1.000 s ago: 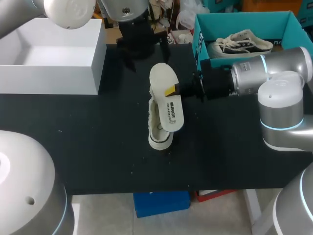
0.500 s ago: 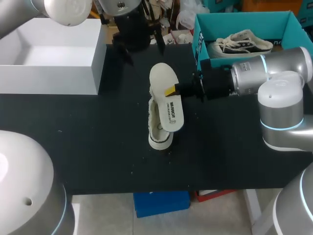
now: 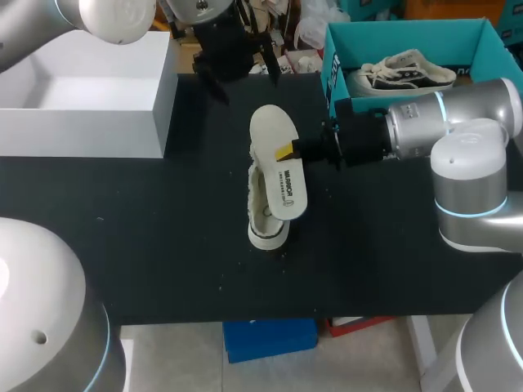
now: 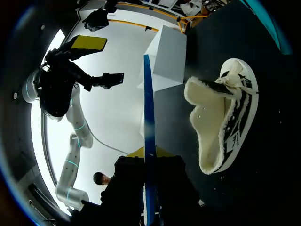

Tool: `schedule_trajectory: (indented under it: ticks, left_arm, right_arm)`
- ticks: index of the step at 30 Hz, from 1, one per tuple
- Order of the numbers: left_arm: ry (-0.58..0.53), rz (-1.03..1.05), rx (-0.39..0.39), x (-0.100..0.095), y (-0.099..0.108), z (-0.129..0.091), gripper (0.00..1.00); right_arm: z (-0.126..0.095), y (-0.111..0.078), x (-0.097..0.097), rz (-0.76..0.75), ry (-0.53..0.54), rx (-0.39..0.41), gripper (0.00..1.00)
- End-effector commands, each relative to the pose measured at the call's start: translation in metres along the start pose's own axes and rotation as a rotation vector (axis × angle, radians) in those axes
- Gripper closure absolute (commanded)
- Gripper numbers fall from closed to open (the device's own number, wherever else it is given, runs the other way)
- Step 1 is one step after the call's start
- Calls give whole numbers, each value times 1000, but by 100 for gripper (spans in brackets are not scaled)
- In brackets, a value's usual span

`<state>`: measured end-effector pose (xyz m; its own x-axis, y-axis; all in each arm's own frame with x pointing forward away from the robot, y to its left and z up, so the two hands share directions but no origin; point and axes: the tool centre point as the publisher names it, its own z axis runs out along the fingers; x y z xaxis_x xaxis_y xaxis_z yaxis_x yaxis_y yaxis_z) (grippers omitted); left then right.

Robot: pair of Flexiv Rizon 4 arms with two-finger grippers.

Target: Take the shoe out of the shoebox, open the shoe tongue, remove and reinsert the insole, then place the shoe into the shoebox

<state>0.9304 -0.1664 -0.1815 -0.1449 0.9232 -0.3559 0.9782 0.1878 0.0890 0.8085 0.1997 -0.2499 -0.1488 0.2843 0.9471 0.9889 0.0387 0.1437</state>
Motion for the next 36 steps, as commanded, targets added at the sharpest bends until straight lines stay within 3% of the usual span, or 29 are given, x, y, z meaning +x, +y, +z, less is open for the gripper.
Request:
schedule_trajectory:
  ticks: [1,18,36]
  left_arm:
    - [-1,-4,-13,0,-17,-5,0]
    - [4,-15,-28,-6,-106,-21,0]
    - [-1,-7,-29,-4,-180,-13,0]
  right_arm:
    - [2,0,0,0,0,-2,100]
    - [2,0,0,0,0,-2,100]
    - [2,0,0,0,0,-2,100]
